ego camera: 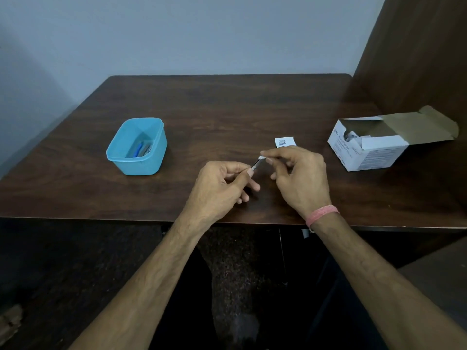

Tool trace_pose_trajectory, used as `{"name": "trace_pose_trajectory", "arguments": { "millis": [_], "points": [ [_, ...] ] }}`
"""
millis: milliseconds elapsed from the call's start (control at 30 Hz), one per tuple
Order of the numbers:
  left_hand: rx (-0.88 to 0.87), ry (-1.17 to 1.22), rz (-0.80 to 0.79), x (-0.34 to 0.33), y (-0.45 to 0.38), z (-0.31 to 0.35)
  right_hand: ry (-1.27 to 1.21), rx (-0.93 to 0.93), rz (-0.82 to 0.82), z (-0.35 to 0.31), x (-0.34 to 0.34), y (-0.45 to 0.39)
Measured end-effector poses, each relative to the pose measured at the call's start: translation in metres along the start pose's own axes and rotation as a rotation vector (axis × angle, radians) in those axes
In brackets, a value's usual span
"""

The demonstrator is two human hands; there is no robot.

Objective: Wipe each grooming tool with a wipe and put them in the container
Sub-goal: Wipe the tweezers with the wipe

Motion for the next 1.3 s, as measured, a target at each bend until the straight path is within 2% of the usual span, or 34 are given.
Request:
{"name": "trace_pose_trajectory", "arguments": {
  "millis": [167,267,433,600,733,900,1100,1300],
  "points": [
    [-0.002,0.041,0.030,0.002,0.000,-0.001,-0.053,0.004,-0.051,-0.004,-0.003,0.000],
    [-0.001,0.011,0.015,0.000,0.000,-0.001,-0.049,-0.049,-0.006,0.003,0.002,-0.002],
    [-0.021,0.022,0.012,0.001,0.004,0.001,0.034,0.096,-0.103,-0.017,-0.006,0.005],
    [-0.031,0.030,0.050,0.003,0.006,0.000,0.004,-0.007,-0.008,-0.003,0.002,-0.001],
    [-0.025,0.050,0.062,0.004,0.003,-0.003,0.027,0.105,-0.089,-0.017,-0.005,0.004],
    [-0.019,0.073,0.061,0.003,0.004,-0.002,0.021,0.064,0.024,-0.010,0.004,0.002],
    [-0.025,0.094,0.073,0.005,0.004,-0.005,0.071,0.196,0.043,-0.019,0.003,0.005],
    [-0.025,0.076,0.068,0.003,0.006,-0.002,0.046,0.146,0.084,-0.014,0.007,0.002]
  ]
}}
Point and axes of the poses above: each hand's wrist, its own y-axis away from the middle knuckle, its own x-axis out of the back of the hand, z = x × y, the point moved 9 cm from there along -y, towards the middle knuckle
